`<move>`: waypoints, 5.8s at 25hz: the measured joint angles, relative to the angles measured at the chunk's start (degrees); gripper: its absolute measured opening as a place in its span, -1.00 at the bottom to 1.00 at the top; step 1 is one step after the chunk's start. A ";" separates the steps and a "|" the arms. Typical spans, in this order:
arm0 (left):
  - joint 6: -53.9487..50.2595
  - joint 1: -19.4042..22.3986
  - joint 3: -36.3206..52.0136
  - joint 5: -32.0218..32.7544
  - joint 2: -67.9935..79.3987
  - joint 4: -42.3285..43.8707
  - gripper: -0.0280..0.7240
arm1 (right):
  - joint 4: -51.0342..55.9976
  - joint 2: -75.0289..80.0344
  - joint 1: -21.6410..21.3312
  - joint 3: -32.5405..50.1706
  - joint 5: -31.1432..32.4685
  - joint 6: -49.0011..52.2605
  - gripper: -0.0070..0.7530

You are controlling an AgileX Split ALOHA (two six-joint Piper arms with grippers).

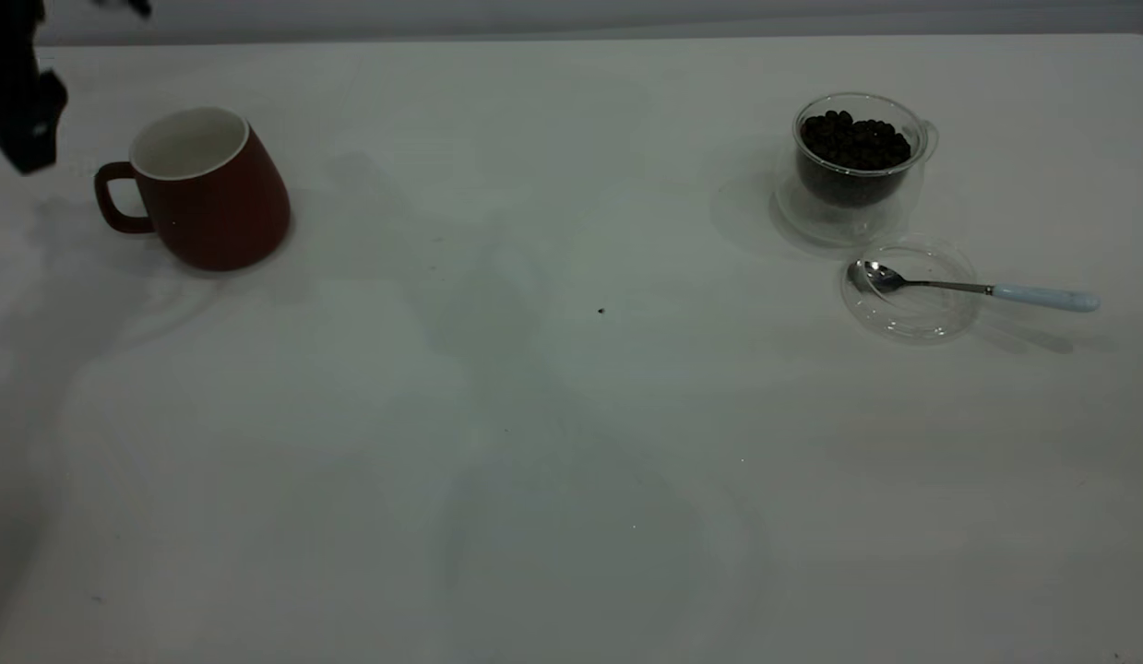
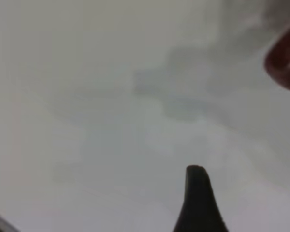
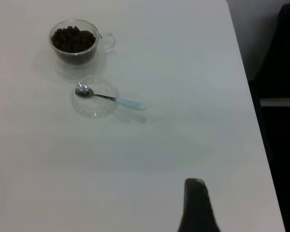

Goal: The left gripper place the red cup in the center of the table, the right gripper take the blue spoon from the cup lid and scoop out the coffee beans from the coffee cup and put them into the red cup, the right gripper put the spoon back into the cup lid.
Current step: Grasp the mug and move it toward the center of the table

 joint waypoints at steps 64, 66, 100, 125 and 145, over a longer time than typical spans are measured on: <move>29.30 -11.64 -0.05 -18.01 9.30 -9.85 0.26 | 0.00 0.00 0.00 0.00 0.00 0.00 0.47; 29.30 -12.83 -0.05 -18.40 9.30 -12.06 0.26 | 0.00 0.00 0.00 0.00 0.00 0.00 0.47; 29.02 -19.57 -0.05 -21.71 9.95 -30.18 0.26 | 0.00 0.00 0.00 0.00 0.00 0.00 0.47; 29.50 -22.10 -0.05 -26.17 9.99 -34.92 0.26 | 0.00 0.00 0.00 0.00 0.00 0.00 0.47; 27.29 -23.09 -0.05 -25.69 8.72 -34.98 0.26 | 0.00 0.00 0.00 0.00 0.00 0.00 0.47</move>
